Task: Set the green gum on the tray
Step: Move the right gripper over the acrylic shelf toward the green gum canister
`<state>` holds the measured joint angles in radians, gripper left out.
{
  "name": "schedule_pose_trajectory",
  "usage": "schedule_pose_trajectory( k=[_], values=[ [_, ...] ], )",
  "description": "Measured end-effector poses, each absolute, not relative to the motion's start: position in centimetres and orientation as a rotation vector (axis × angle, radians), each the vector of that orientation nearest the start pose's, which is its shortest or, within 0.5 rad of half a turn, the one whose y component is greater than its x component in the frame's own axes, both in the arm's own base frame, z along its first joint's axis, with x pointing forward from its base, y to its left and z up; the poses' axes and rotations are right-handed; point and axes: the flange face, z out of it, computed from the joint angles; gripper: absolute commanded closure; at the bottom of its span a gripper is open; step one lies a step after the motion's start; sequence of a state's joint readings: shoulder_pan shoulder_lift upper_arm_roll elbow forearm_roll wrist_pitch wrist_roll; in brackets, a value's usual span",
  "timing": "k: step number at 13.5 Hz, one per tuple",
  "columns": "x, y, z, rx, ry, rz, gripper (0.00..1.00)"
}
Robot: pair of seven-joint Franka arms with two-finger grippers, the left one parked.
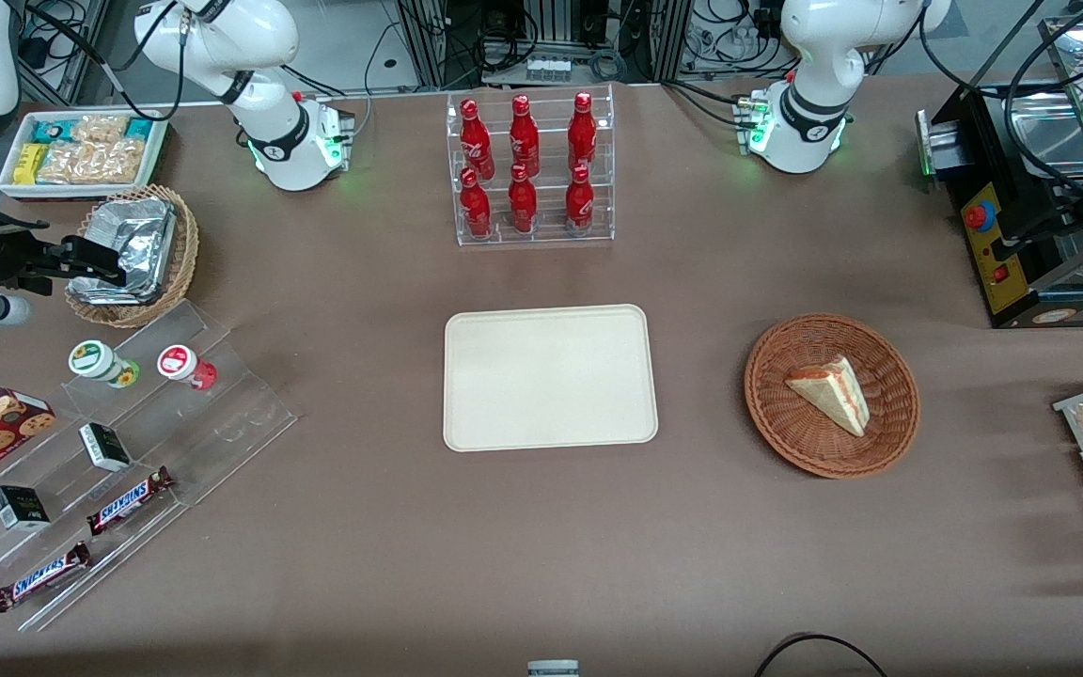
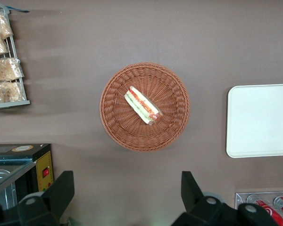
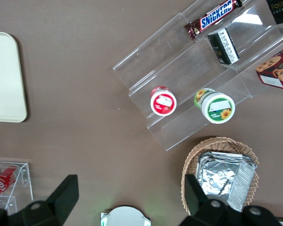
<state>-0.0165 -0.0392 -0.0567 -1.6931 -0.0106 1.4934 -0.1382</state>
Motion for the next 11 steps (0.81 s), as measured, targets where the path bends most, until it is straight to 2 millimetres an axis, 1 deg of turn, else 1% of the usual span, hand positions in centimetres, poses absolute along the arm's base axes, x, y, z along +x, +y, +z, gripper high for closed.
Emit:
schedule_pose_trajectory(
  k=[6,8,10,11],
  values=[
    [53.2,-4.3,58.3,-3.135,-0.097,0.213,0.00],
    [53.7,-4.5,57.6,-3.143,-0.117,0.214,0.00],
    [54.3,-4.8,56.2,-3.157,-0.177,0.225,0.00],
    [54.6,-5.3,55.5,-3.158,-0.208,0.225,0.00]
  ],
)
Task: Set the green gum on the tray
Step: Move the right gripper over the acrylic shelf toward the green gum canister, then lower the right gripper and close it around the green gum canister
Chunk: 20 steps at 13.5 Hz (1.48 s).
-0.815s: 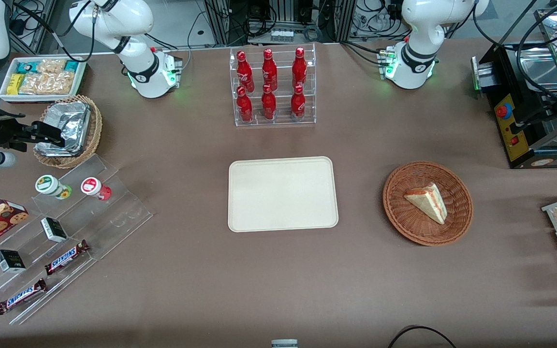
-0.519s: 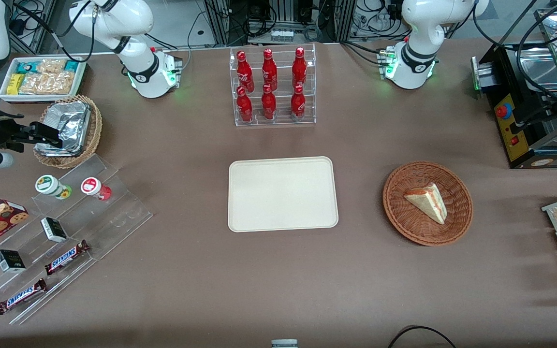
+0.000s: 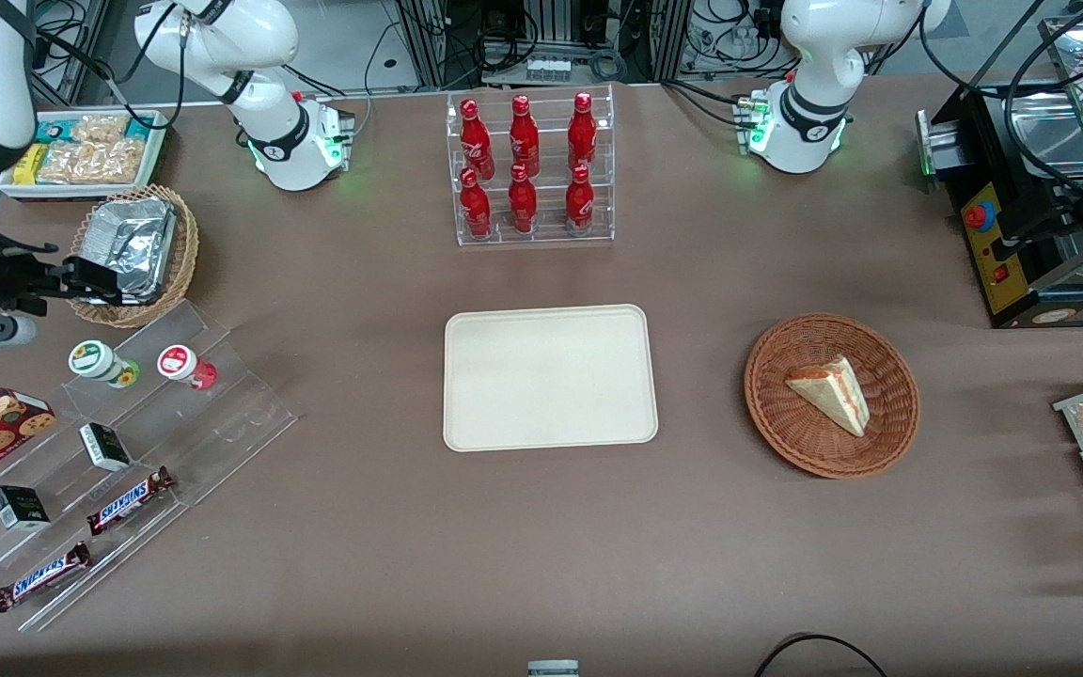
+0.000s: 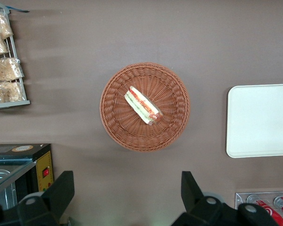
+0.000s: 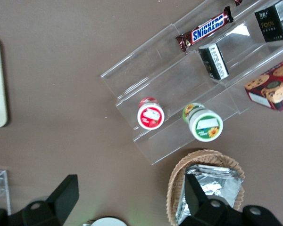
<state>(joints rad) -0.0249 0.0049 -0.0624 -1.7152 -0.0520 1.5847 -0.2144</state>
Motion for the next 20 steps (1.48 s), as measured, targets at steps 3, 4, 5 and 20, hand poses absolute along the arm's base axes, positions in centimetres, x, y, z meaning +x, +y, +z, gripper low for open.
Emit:
schedule_pose_trajectory(
  k=[3,4,5,20],
  values=[
    [55.1,-8.3,53.9,-3.139,-0.332,0.213,0.00],
    [55.3,-9.2,53.6,-3.129,-0.402,0.203,0.00],
    [55.4,-10.1,53.3,-3.117,-0.474,0.194,0.00],
    [55.4,-17.3,44.7,-2.925,-1.163,0.080,0.00]
  ],
)
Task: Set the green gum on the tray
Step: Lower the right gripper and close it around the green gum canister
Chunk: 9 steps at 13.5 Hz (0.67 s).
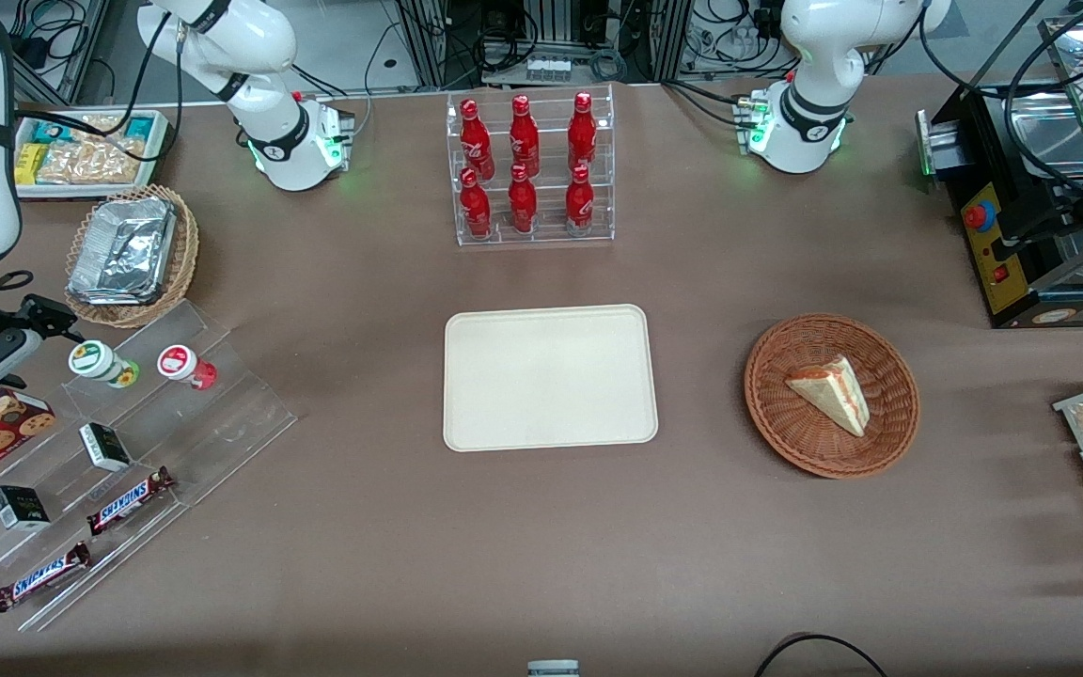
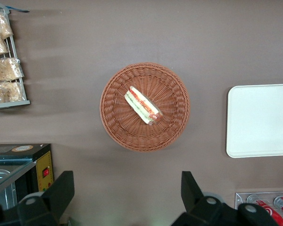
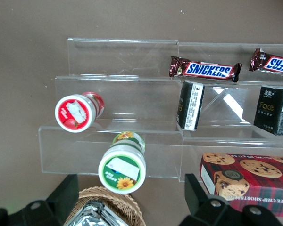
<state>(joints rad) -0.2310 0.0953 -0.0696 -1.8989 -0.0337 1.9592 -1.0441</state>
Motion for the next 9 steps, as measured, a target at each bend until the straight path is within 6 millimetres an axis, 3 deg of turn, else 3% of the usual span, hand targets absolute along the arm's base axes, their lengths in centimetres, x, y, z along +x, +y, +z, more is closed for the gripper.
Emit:
schedule_pose_trajectory(
  k=[9],
  values=[
    [53.4,-17.8,38.9,-2.927,-1.131,0.041,0.01]
  ],
)
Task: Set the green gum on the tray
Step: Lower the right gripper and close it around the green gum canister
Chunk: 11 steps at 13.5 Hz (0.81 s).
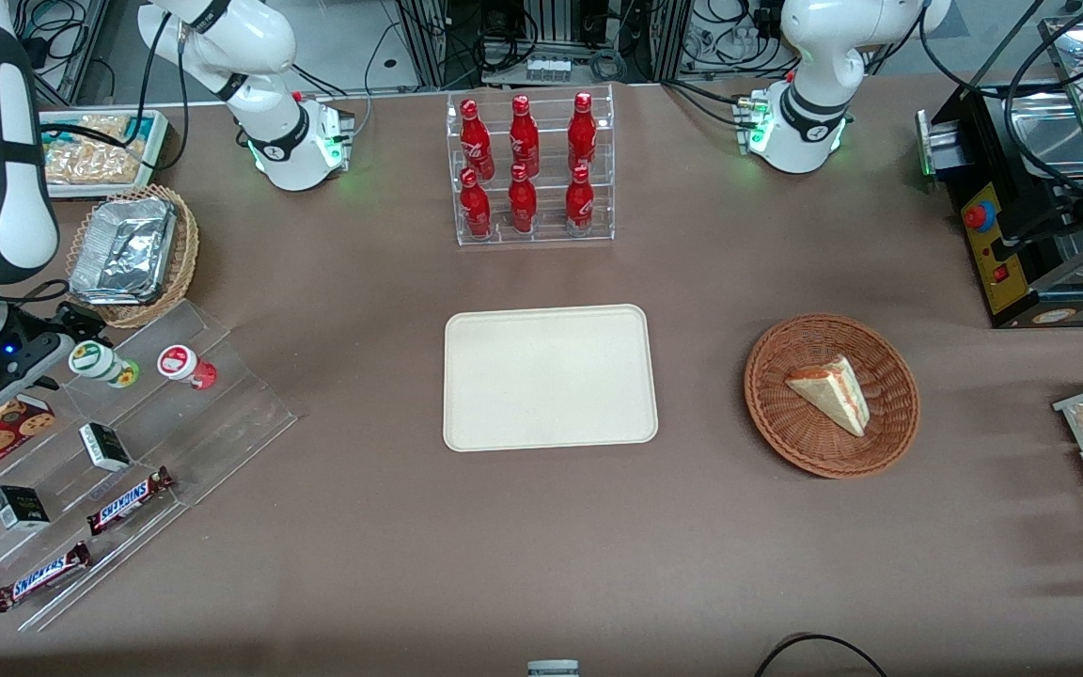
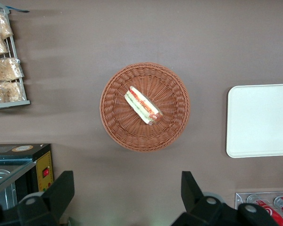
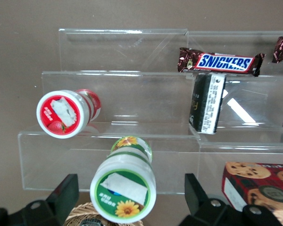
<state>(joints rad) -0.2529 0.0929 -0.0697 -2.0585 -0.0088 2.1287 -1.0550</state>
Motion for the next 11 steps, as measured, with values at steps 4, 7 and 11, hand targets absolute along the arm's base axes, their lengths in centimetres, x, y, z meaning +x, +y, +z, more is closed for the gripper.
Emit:
schedule_pose_trajectory(
  k=[4,7,11],
  values=[
    [52.8,-17.9,37.5,-2.931,-1.143,0.024,0.67],
    [52.7,-17.9,37.3,-2.926,-1.153,0.025,1.00],
    [52.6,-17.9,37.6,-2.928,-1.158,0.018,1.00]
  ],
)
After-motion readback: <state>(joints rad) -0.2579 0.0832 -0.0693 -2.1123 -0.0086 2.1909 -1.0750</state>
